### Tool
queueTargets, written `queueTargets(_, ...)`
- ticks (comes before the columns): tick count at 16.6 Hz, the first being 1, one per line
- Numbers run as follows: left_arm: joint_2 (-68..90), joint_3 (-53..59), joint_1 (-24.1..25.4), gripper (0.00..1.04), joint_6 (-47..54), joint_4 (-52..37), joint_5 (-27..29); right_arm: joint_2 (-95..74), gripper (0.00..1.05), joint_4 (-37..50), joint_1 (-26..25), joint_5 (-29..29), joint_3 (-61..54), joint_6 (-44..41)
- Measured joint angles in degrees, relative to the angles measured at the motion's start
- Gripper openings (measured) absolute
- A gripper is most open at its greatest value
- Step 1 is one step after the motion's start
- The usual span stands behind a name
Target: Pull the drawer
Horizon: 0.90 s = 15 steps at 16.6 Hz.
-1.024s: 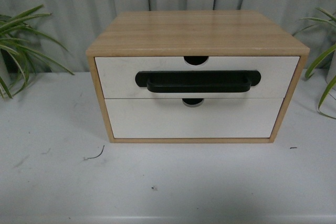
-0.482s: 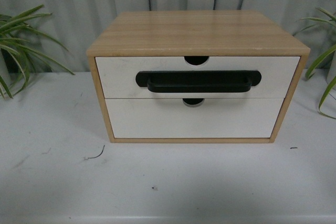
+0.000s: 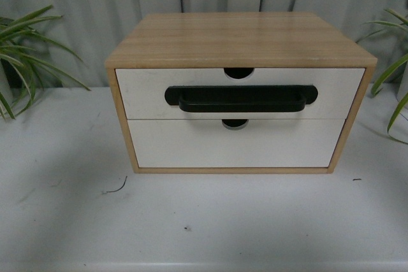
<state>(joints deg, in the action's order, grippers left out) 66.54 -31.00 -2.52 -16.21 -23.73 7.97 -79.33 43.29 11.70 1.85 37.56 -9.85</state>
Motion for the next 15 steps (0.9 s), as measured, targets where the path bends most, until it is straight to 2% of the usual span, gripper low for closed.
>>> queueTargets(1, 4.2, -3.52, -1.33, 0.98, 1.27, 0.55, -1.73, -2.58, 0.98, -0.57, 0.72, -0.94, 2.32, -4.02)
queueTargets(2, 8.11, -7.13, -3.23, 0.98, 3.06, 2.23, -4.63, -6.1, 0.98, 0.48, 1.75, -3.98, 4.68, -11.72)
queueTargets(4, 14.51, -15.1, -7.1, 0.98, 10.73, 11.02, -11.47, -9.05, 0.98, -1.6, 1.84, -12.76, 5.9, -28.5)
queueTargets(6, 17.44, -21.2, -9.97, 0.98, 20.06, 20.17, -16.98, -10.38, 0.98, -7.93, -0.85, -20.41, 6.93, -43.87)
queueTargets(9, 18.71, -26.56, -13.94, 0.98, 35.15, 31.08, -23.32, -10.56, 0.98, -22.03, -4.94, -29.86, 10.78, -66.42)
queueTargets(12, 21.97, -28.72, -18.1, 0.98, 46.49, 40.52, -25.2, -11.93, 0.98, -35.58, -5.84, -32.11, 13.75, -83.41)
queueTargets(15, 25.79, -32.54, -20.96, 0.98, 50.8, 42.6, -23.58, -12.92, 0.98, -43.91, -5.68, -32.06, 16.28, -88.52)
